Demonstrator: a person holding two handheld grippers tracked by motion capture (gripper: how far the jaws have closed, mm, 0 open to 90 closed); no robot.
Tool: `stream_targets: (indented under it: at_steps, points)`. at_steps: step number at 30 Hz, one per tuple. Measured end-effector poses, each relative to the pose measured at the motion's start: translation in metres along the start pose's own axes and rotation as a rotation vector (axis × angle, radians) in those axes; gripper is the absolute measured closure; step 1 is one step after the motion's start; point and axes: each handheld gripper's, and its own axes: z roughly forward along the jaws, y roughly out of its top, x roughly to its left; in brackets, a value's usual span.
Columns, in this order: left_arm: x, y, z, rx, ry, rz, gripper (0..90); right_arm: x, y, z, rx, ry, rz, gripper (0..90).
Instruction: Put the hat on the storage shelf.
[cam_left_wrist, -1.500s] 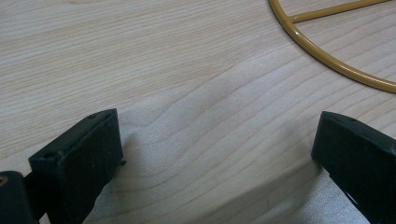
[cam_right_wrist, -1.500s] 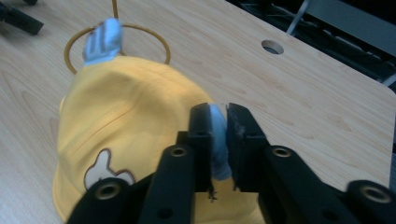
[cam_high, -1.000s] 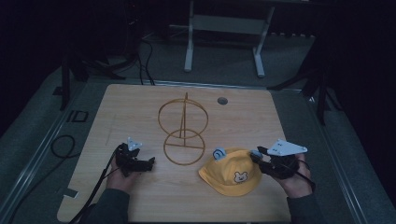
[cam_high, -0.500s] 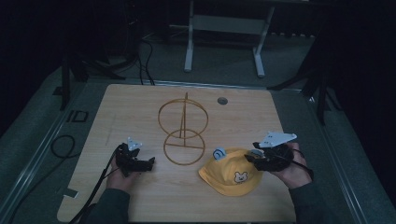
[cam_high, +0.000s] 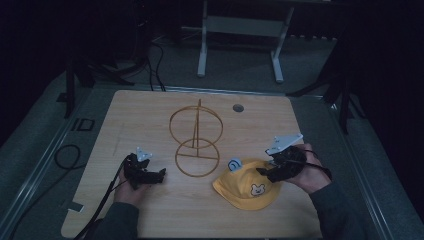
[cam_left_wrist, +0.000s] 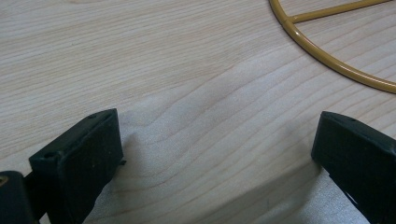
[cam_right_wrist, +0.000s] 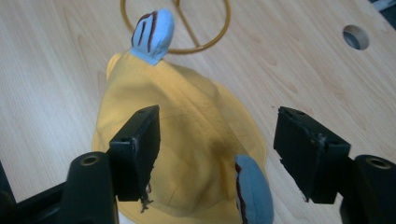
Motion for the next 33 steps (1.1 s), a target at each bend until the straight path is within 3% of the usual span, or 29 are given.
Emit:
stream_targets:
  at_steps: [5, 13, 25, 29, 30, 33]
  points:
    - [0.000, 0.000, 0.000, 0.000, 0.000, 0.000, 2.0, 0.001, 0.010, 0.009, 0.077, 0.014, -0.059, 29.7]
    - [0.000, 0.000, 0.000, 0.001, -0.001, 0.000, 2.0, -0.001, 0.015, 0.020, 0.137, 0.040, -0.099, 31.7]
    - [0.000, 0.000, 0.000, 0.001, -0.001, -0.001, 2.0, 0.000, 0.023, 0.036, 0.239, 0.091, -0.186, 43.4]
    - [0.000, 0.000, 0.000, 0.001, -0.001, -0.001, 2.0, 0.001, 0.025, 0.041, 0.256, 0.102, -0.195, 50.1]
    - [0.000, 0.000, 0.000, 0.000, -0.001, -0.001, 2.0, 0.000, 0.025, 0.043, 0.259, 0.116, -0.222, 68.9]
    - [0.000, 0.000, 0.000, 0.001, -0.001, 0.000, 2.0, -0.001, 0.025, 0.040, 0.241, 0.106, -0.242, 76.6]
